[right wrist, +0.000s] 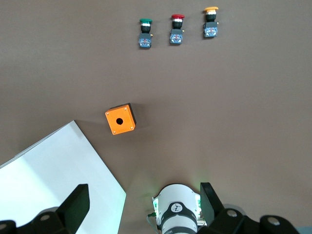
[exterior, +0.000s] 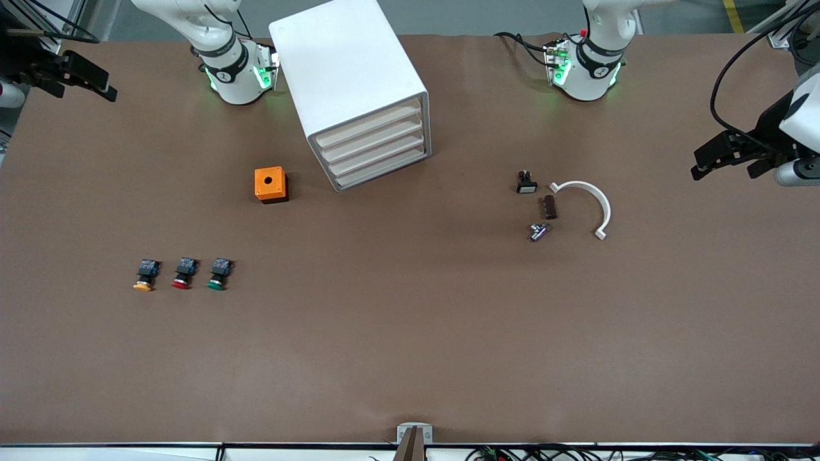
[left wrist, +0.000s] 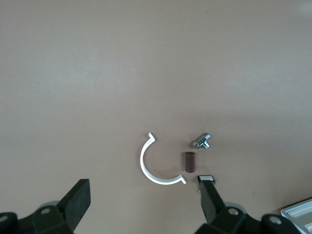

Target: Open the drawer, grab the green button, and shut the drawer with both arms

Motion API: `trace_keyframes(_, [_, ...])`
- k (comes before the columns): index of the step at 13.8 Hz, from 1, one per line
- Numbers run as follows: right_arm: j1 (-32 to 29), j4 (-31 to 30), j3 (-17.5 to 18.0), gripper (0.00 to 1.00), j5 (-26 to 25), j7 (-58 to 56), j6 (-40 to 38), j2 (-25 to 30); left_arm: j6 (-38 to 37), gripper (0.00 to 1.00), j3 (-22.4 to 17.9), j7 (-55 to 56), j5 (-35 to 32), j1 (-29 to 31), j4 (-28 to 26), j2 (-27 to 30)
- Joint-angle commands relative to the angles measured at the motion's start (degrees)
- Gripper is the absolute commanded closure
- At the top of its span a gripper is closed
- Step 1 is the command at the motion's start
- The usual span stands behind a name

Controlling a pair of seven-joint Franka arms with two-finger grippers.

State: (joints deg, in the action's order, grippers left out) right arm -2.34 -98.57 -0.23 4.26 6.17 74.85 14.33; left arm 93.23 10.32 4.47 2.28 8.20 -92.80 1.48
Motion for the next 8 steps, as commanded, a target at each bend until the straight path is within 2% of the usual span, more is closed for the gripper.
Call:
trace_keyframes(1, [-1.9, 2.4, -2.9, 0.00, 5.2, -0.2, -4.6, 1.5, -1.5, 0.00, 0.4, -0.5, -1.0, 0.9, 2.2, -2.3])
trace_keyframes(2, [-1.8, 3.0, -4.2, 0.00, 6.5, -0.3, -6.2, 1.8, -1.4, 0.00, 0.4, -0.5, -1.0, 0.9, 2.3, -2.4])
trace_keyframes(4, [-1.9, 2.8, -4.5, 0.00, 6.1, -0.1, -6.6, 5.2, -1.5, 0.00, 0.2, -0.4, -1.1, 0.5, 3.0, -2.7])
trace_keyframes(7, [-1.3, 3.0, -3.0, 0.00, 3.4, -0.2, -5.9, 5.5, -2.6, 0.00, 0.2, -0.3, -2.0, -0.2, 4.3, -3.1])
trace_keyframes(8, [-0.9, 3.0, -1.3, 0.00, 2.7, -0.2, -4.5, 5.4, -2.6, 0.00, 0.1, -0.3, -2.2, -0.4, 4.3, -3.1])
